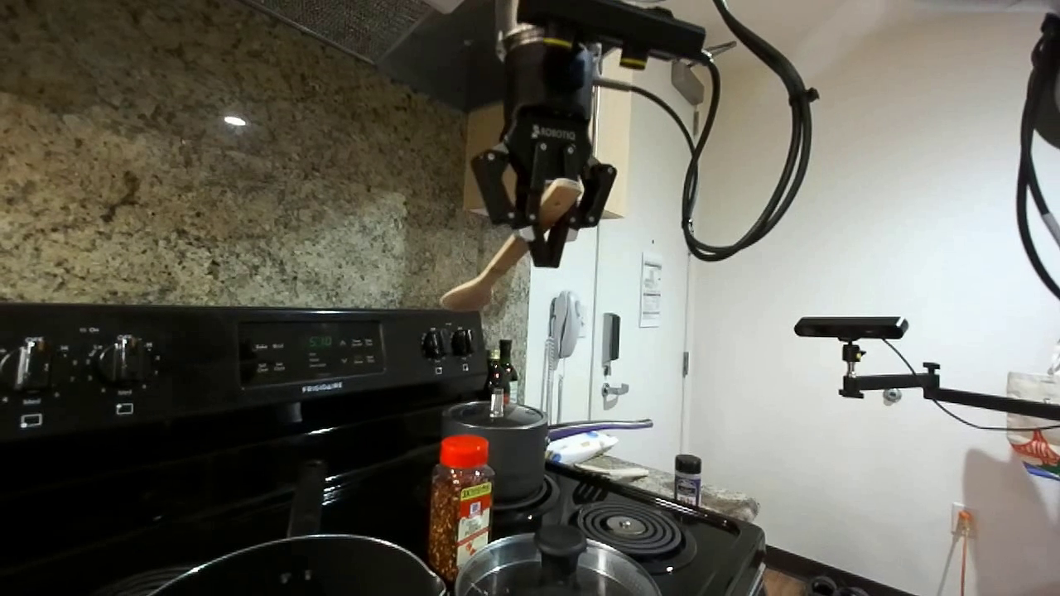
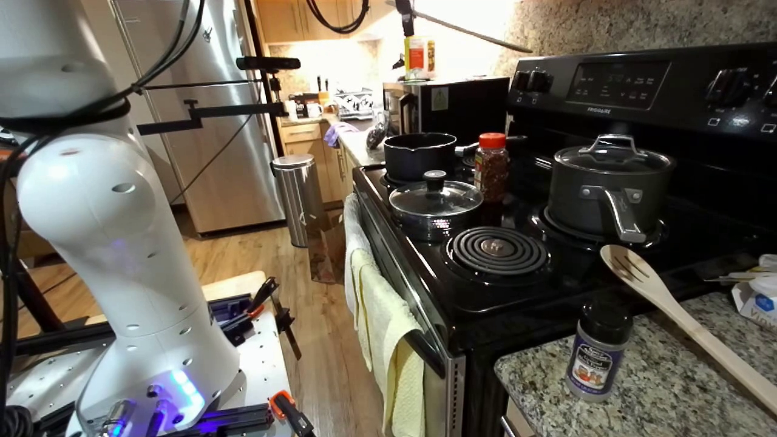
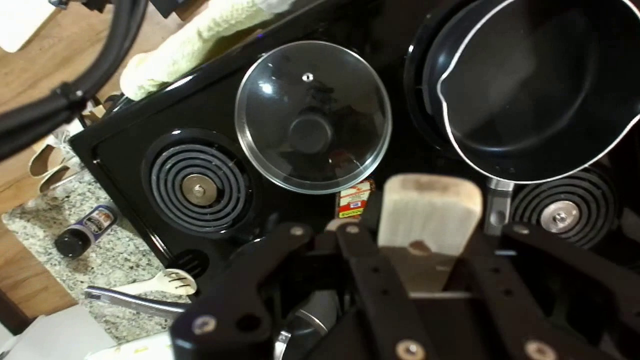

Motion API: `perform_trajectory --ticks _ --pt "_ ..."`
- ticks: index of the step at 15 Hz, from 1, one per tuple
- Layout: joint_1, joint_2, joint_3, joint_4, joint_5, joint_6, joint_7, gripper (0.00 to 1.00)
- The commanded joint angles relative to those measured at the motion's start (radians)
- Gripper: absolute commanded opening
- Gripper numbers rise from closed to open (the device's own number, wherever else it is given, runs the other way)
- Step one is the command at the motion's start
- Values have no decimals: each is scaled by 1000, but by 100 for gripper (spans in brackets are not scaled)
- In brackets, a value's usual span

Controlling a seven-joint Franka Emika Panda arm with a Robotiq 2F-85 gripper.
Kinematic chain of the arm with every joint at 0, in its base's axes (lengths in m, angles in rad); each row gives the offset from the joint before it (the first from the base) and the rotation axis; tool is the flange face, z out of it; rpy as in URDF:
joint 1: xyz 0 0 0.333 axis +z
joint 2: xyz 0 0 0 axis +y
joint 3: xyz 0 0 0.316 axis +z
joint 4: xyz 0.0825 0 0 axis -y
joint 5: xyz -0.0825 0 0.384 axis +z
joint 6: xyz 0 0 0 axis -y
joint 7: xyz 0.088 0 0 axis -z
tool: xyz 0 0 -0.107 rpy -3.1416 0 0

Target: Move the wooden spoon from the left side of the stove to the right side

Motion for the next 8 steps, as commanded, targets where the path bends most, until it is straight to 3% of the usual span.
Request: perform_trajectory --ticks 1,3,4,8 --pt "-89 12 -67 86 96 -157 -272 2" --pt "-139 28 -112 126 90 -279 -417 2" --pt "-115 4 -81 76 68 -188 -306 9" --pt "-150 11 -113 97 72 -249 -404 9"
